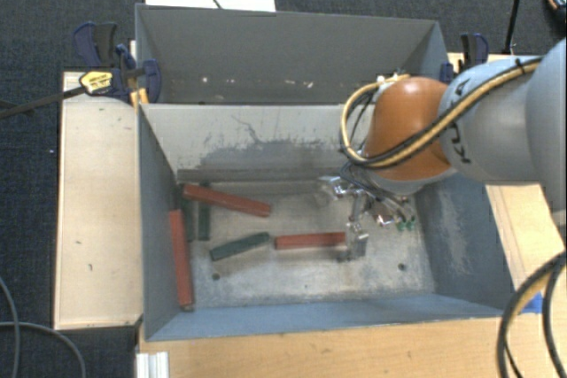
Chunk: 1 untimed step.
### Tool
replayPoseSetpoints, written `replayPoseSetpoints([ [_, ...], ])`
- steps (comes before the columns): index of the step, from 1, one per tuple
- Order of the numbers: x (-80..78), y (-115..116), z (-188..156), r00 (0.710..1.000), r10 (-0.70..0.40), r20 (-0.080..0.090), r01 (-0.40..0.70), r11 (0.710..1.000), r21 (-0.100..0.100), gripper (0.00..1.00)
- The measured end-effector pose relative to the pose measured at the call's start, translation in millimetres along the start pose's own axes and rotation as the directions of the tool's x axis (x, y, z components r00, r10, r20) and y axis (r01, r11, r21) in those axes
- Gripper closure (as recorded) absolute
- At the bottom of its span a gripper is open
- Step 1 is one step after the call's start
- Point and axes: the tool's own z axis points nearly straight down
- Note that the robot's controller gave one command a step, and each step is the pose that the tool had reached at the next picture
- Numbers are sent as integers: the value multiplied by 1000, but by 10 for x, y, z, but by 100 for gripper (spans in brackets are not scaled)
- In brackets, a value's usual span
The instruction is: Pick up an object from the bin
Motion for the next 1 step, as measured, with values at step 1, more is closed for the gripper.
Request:
replayPoseSetpoints([
  [1,-328,507,-822,998,-58,17,58,998,2,0],
])
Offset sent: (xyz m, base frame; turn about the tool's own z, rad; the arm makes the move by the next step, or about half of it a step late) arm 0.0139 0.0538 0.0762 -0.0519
